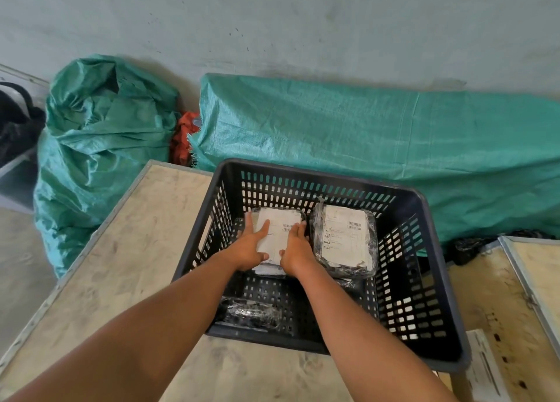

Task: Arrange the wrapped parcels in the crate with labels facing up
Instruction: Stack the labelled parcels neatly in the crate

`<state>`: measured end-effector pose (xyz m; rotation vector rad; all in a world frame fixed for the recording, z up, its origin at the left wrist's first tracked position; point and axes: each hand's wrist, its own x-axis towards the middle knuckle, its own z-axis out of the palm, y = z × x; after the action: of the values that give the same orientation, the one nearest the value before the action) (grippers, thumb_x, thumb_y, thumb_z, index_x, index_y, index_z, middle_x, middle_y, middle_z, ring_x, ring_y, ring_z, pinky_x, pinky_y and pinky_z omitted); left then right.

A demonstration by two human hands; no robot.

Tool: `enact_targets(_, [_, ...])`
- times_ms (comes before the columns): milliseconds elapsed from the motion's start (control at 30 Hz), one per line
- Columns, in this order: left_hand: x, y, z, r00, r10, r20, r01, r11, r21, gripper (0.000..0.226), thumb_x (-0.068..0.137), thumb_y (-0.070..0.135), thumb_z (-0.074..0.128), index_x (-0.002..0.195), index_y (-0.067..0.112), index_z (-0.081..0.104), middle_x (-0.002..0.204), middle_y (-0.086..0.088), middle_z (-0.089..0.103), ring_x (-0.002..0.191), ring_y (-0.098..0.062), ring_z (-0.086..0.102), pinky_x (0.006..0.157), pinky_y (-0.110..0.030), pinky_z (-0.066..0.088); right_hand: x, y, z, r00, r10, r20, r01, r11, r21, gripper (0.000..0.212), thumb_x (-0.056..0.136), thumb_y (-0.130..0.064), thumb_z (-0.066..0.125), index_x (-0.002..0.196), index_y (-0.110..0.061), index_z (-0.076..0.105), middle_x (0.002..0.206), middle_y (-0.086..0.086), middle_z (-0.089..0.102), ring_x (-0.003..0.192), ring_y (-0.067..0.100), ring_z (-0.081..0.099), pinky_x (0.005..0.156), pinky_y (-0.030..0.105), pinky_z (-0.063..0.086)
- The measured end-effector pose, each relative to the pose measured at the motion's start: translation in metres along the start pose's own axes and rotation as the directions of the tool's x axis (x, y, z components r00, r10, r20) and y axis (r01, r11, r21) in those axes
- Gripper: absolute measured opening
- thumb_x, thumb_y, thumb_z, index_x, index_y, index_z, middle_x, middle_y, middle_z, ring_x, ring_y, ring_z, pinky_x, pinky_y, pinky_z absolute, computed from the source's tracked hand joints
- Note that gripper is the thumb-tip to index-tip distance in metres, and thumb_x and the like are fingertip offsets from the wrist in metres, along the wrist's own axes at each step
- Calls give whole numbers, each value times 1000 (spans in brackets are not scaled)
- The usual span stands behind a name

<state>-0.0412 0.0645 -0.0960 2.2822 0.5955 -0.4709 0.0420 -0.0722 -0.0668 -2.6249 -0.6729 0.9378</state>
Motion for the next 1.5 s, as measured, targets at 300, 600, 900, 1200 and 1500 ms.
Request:
enact_targets(300, [-5, 2, 3, 996, 15, -85, -13, 999, 34, 96, 91, 22, 72, 160, 35, 6, 160, 0, -36, 148, -27, 28, 117, -36, 32, -1, -1, -2, 1000, 17, 12, -16, 997, -75, 85, 105, -10, 54, 163, -5, -8, 167, 12, -28, 156, 37, 13, 123, 43, 29])
enact_targets(600, [-24, 37, -30, 969, 45, -242, -83, 985, -150, 83, 90, 11, 73, 156, 34, 30, 168, -2, -7, 150, -32, 22, 90, -11, 46, -22, -1, -32, 992, -71, -109, 89, 981, 170, 75, 101, -5, 57, 164, -11, 19, 167, 13, 27, 143, 31, 44, 111, 33, 40])
enact_targets(900, [-107, 37, -72, 986, 150, 73, -148, 988, -40, 68, 92, 25, 72, 153, 27, 42, 154, -3, 45, 134, -22, 50, 103, -29, 41, -64, 30, -50, 975, -210, -68, 218, 871, 441, 54, 92, -26, 76, 143, -24, 58, 133, -3, 66, 126, 17, 61, 106, 39, 50])
enact_targets(1200, [-146, 17, -46, 942, 66, 329, -161, 949, 271, 65, 90, 21, 72, 149, 32, 48, 142, 1, 59, 120, -20, 58, 105, -38, 44, -81, 34, -14, 879, -365, 305, 242, 895, 374, 50, 84, -12, 86, 128, -26, 68, 126, -5, 69, 122, 10, 64, 103, 34, 53])
enact_targets(1500, [-141, 13, -32, 966, 34, 256, -117, 942, 315, 63, 83, 11, 78, 140, 31, 59, 137, 1, 64, 117, -18, 61, 99, -31, 48, -88, 27, -8, 786, -486, 381, 445, 874, 197, 35, 83, -6, 84, 114, -22, 81, 80, -37, 68, 74, -21, 58, 67, 1, 42])
